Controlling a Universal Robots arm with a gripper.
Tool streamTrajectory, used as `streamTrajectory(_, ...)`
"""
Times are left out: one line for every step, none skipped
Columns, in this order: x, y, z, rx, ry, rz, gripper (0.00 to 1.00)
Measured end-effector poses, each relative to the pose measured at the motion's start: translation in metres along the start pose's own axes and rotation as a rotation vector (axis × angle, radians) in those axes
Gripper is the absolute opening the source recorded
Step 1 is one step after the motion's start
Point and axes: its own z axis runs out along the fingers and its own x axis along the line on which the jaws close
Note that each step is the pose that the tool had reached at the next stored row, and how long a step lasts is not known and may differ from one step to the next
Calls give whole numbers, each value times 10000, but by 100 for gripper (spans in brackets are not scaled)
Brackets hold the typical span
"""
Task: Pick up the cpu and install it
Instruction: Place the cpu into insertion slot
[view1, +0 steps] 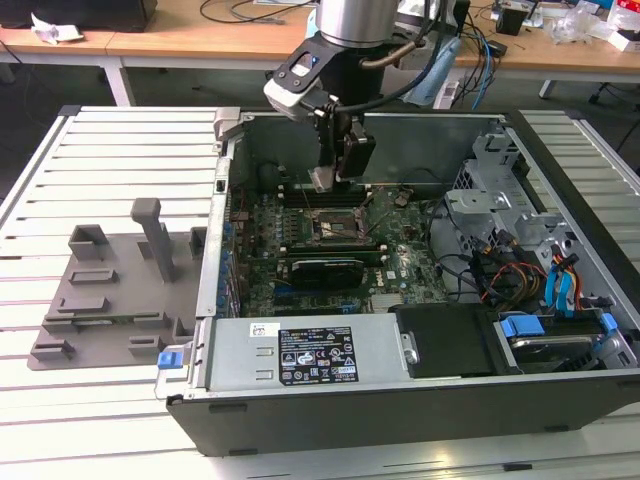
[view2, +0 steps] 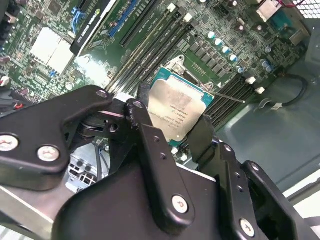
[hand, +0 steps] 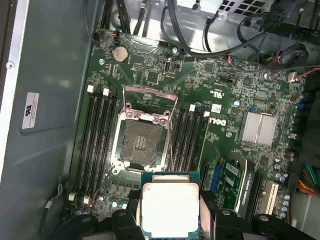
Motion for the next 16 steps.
streamTrajectory(0, 0, 0, 3, 2, 71, 55)
streamTrajectory(0, 0, 0, 5, 4, 130, 55)
streamTrajectory(0, 0, 0, 8, 6, 198, 55)
streamTrajectory(0, 0, 0, 14, 9, 309, 55)
streamTrajectory(0, 0, 0, 18, 12, 412, 55)
streamTrajectory(0, 0, 0, 25, 15, 558, 55)
streamTrajectory(0, 0, 0, 29, 17, 646, 55)
streamTrajectory(0, 0, 0, 32, 19, 718, 55)
streamTrajectory(0, 0, 0, 37, 20, 819, 55)
streamTrajectory(0, 0, 1, 40, 22, 887, 55)
streamTrajectory(0, 0, 0, 44, 24, 964, 55)
streamTrajectory(0, 0, 1, 50, 28, 1116, 55)
streamTrajectory(0, 0, 1, 56, 31, 1239, 55)
streamTrajectory(0, 0, 1, 62, 34, 1375, 55)
streamTrajectory(0, 0, 1, 69, 38, 1521, 55)
streamTrajectory(0, 0, 1, 75, 39, 1647, 55)
